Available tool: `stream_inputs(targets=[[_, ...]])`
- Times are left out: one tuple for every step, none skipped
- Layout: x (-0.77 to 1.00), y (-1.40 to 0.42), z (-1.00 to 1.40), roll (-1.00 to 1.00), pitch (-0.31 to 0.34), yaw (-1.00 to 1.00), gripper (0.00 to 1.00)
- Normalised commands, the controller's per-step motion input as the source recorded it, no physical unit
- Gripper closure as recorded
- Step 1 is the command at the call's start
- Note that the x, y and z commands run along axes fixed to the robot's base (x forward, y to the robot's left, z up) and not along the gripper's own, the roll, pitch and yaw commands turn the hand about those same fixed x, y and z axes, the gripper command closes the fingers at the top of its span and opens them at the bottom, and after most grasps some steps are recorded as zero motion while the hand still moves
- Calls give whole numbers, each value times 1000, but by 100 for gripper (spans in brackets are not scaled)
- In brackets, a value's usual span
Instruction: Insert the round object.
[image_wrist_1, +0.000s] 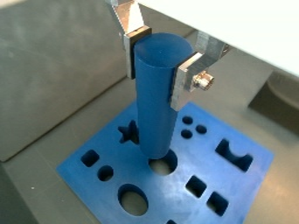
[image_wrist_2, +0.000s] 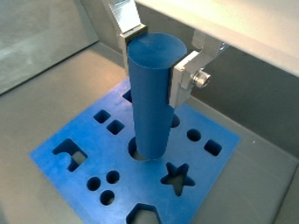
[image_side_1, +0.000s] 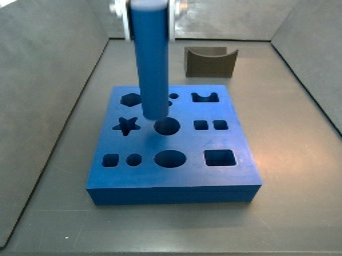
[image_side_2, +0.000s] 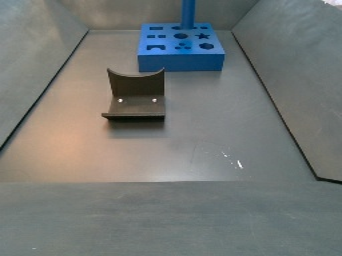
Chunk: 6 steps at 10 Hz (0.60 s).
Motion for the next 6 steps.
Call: stream_inputs(targets=[[140, 134, -237, -154, 10, -143, 100], [134, 29, -51, -93, 40, -49, 100], [140, 69, -100, -16, 44, -29, 100], [146, 0, -177, -23, 3, 0, 100], [277, 0, -237, -49, 33, -34, 100], [294, 0, -283, -20, 36, -51, 100]])
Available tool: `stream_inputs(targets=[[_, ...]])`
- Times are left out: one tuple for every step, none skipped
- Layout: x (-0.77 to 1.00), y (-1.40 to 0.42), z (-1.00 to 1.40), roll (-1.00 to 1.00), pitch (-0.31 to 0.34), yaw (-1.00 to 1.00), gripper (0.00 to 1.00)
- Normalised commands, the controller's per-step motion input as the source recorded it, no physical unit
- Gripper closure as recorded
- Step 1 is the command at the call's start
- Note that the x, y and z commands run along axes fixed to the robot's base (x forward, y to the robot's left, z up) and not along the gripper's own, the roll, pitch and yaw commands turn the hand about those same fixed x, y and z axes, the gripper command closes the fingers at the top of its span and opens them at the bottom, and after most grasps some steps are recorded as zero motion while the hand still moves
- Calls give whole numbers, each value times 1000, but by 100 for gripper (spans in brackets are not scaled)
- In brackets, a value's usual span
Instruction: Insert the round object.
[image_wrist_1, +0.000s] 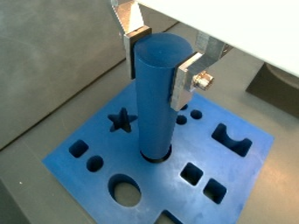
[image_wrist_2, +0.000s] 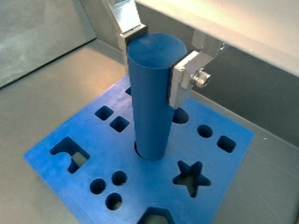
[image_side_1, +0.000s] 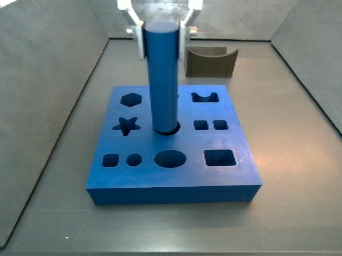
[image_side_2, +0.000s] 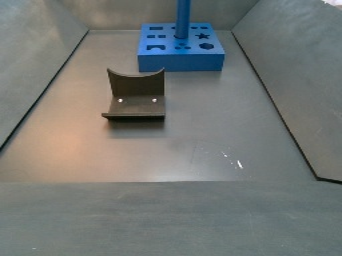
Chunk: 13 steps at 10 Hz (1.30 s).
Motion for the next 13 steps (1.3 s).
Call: stream_inputs(targets=[[329, 0, -277, -40, 40, -60, 100], [277, 0, -269, -26, 36, -66, 100], [146, 0, -300, 0, 1, -51, 100], [223, 0, -306, 3, 40, -120, 100], [286, 23, -337, 46, 97, -246, 100], [217, 146, -329, 40, 97, -311, 100], [217, 103, -329, 14, 76, -286, 100], [177, 0, -309, 10, 34, -214, 100], [197, 0, -291, 0, 20, -154, 100], [166, 111, -389, 106, 27, 0, 100], [0, 54, -317, 77, 0, 0, 100], [0, 69, -51, -90, -44, -6, 100], [0, 0, 0, 0, 0, 0, 100]])
